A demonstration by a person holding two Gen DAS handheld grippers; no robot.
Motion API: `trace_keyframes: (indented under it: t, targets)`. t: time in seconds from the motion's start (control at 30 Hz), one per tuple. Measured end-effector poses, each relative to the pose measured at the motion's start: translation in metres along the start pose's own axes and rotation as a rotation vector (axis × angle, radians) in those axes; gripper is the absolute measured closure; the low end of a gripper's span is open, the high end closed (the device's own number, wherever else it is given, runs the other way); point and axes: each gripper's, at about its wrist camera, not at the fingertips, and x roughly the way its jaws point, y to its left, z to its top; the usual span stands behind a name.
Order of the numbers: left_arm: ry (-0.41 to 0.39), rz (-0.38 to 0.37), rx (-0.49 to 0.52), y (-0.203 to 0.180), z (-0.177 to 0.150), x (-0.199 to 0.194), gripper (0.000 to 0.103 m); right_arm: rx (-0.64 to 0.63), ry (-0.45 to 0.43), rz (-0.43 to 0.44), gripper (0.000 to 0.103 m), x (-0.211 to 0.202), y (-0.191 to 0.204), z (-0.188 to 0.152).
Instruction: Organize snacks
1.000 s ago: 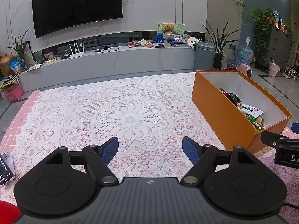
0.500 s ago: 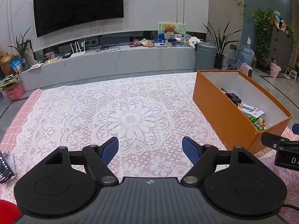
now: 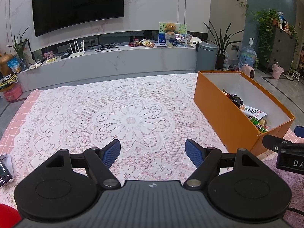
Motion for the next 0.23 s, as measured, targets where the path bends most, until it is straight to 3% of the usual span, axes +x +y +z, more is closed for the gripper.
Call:
trace_keyframes:
  t: [0.23]
  targets:
    - [-0.015, -0.009, -0.011, 0.0002, 0.0000, -0.0010, 0.012, -0.004, 0.003, 0.001, 0.013, 0.0005, 0.0007, -0.0007]
